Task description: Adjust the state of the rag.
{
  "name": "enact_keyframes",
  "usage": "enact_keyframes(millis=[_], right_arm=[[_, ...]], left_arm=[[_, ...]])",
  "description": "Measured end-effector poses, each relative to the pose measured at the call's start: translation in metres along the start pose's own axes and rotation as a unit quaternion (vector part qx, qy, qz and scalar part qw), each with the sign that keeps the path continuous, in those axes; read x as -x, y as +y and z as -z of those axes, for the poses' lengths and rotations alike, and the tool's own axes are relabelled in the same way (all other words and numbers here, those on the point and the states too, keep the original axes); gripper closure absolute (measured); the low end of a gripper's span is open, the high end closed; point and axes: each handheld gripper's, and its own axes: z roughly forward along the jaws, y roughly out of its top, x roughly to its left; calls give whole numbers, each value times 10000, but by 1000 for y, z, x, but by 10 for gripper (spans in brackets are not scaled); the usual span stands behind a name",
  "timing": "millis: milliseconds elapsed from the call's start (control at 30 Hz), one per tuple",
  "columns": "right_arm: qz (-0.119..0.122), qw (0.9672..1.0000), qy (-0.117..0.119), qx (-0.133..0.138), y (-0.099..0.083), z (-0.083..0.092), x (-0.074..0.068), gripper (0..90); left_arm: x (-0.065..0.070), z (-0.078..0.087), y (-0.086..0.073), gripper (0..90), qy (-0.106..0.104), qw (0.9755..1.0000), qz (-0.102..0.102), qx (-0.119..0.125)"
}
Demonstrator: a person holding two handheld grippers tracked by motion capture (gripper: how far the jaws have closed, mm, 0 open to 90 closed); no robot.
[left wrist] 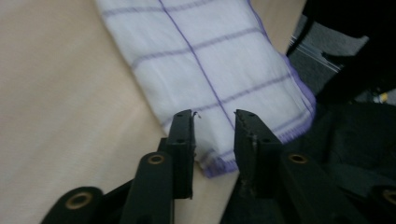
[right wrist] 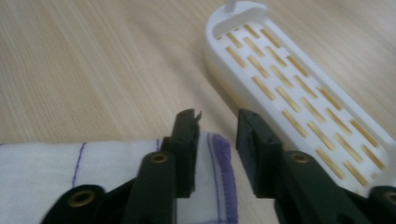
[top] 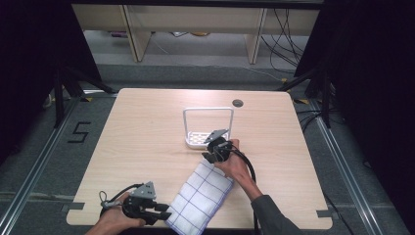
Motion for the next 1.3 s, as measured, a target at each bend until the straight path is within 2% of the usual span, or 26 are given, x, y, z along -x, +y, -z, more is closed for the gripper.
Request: enact_keyframes(millis=[67,100,133,200,233,267,300,333,367,400,467,533,600,700,733,767,833,867,967,1000,1067,1133,1167,1200,1267,1300], right_arm=[[-287,9993,-84,238,-5,14,1,615],[-338,9991,-87,256,-8,22,1,600],[-336,9992,-125,170,-11,29,1,584],[-571,9981,-219,88,-21,41,-1,551],[-691,9974,-191,38,-26,47,-1,542],[-677,9975,-214,-51,-32,52,1,538],[-764,9966,-299,-16,-39,57,2,533],[-872,9958,-276,-69,-45,62,4,524],[-997,9946,-284,-57,-51,66,5,520],[-1087,9936,-297,-60,-57,70,7,516],[-1233,9918,-336,-50,-68,75,10,513],[-1309,9910,-276,-64,-77,79,12,511],[-1380,9901,-273,-27,-83,81,10,505],[-1374,9901,-273,-53,-90,81,7,498],[-1432,9892,-255,-168,-91,81,7,492],[-1420,9894,-294,-95,-93,78,7,491],[-1466,9888,-240,-121,-94,75,8,490],[-1496,9885,-153,-155,-95,74,8,490],[-1519,9883,-103,-105,-92,71,7,491],[-1458,9892,-105,-88,-91,69,8,491],[-1489,9887,-79,-148,-88,67,6,492],[-1457,9891,-80,-182,-87,64,5,492],[-1390,9902,-104,-79,-87,64,6,492],[-1461,9892,-80,-41,-84,68,7,494],[-1372,9904,-144,114,-83,72,9,494],[-1436,9895,-155,98,-82,74,9,493]], left_arm=[[-6,6,9,570,292,9994,65,159],[-11,7,15,546,414,9990,-5,180],[-16,6,21,546,476,9987,-5,197],[-28,2,34,526,728,9969,39,312],[-33,-2,40,519,751,9966,55,325],[-38,-6,46,519,855,9957,74,342],[-43,-10,52,516,928,9950,65,365],[-47,-16,58,505,935,9946,157,415],[-53,-20,65,503,935,9952,22,300],[-55,-26,70,494,1005,9944,98,313],[-63,-37,81,477,956,9953,-11,146],[-66,-48,90,460,1033,9945,-1,149],[-70,-59,98,450,995,9950,44,114],[-74,-74,111,446,917,9958,-12,13],[-75,-77,113,446,909,9958,-42,-14],[-76,-81,117,445,894,9960,-56,-47],[-80,-87,123,434,850,9962,-76,-160],[-81,-90,125,431,911,9956,-101,-185],[-86,-96,130,431,896,9957,-50,-241],[-87,-98,132,432,915,9955,-49,-240],[-88,-102,134,432,879,9958,-49,-253],[-89,-104,137,435,917,9953,-120,-299],[-88,-106,138,436,929,9952,-90,-292],[-89,-107,138,437,909,9954,-96,-300],[-89,-108,139,439,921,9951,-118,-337],[-89,-110,140,440,913,9952,-95,-342]])
